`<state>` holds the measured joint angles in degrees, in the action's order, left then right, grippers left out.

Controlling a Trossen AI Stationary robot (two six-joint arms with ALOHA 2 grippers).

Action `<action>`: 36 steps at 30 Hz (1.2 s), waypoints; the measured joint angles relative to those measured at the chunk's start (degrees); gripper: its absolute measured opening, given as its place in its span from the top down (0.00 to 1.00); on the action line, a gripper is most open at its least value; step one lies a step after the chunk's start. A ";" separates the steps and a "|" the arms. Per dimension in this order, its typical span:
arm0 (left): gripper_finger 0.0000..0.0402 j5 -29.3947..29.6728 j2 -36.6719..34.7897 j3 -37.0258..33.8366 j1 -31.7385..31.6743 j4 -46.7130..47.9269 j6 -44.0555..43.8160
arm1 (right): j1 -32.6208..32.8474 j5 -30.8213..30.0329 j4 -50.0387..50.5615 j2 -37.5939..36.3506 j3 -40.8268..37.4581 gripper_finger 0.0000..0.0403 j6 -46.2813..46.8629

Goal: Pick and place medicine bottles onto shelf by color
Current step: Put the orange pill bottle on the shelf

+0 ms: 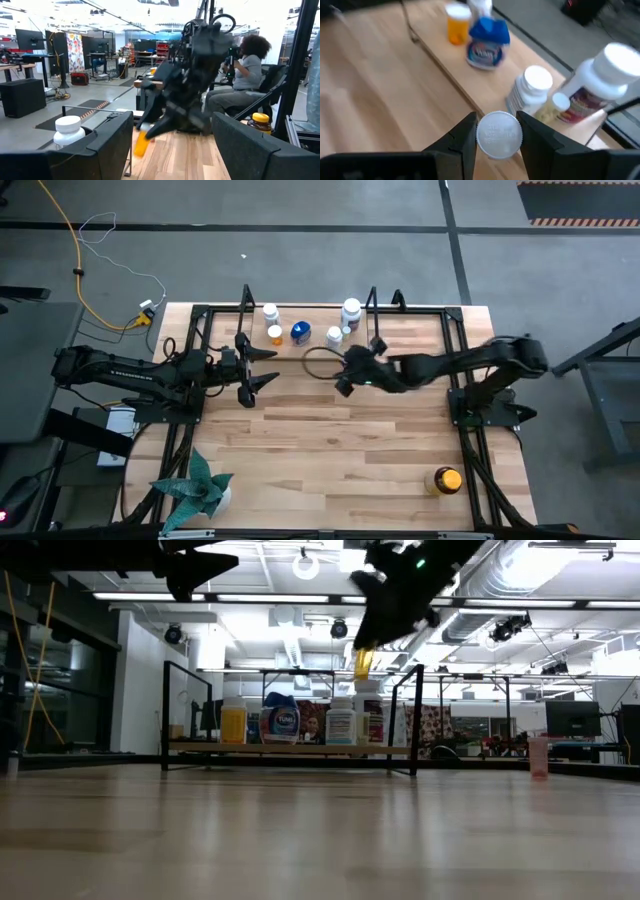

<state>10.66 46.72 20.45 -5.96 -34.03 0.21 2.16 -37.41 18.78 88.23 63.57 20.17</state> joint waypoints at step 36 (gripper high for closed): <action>0.35 -0.01 0.00 0.00 0.02 0.37 0.00 | -13.40 8.99 -6.59 13.39 6.49 0.72 2.82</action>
<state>10.65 46.72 20.45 -5.94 -33.66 0.21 -11.25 -28.42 12.19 101.62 70.06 22.98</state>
